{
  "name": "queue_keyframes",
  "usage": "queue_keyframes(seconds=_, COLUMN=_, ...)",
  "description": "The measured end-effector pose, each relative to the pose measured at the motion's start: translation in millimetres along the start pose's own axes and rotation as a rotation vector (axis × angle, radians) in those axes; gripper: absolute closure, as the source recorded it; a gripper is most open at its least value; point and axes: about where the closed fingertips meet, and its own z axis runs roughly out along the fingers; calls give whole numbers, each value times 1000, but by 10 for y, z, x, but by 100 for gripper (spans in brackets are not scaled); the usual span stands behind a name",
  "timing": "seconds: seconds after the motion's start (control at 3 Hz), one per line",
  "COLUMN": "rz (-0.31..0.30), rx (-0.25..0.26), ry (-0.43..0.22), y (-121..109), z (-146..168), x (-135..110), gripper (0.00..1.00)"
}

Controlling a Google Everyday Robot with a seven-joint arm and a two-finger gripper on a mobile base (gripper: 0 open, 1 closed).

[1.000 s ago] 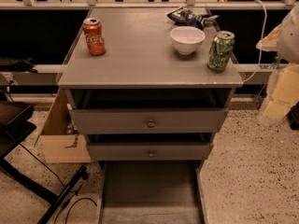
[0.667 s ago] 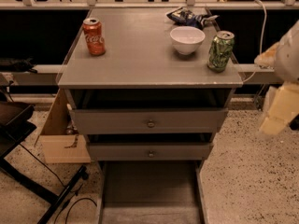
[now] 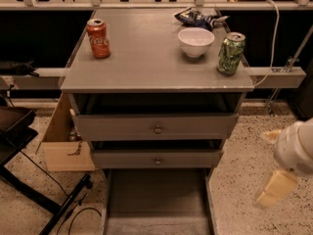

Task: Close bottom drawer

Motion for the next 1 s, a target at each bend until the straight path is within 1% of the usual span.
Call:
queue_keyframes(seconds=0.33, rz=46, rx=-7, ry=-17, y=130, z=669, x=470, gripper=0)
queue_keyframes(seconds=0.67, rz=131, rx=8, ry=-30, y=197, z=1173, x=936, gripper=0)
queue_keyframes(seconds=1.0, rz=228, rx=-53, ry=-71, y=101, z=1591, x=1231, gripper=0)
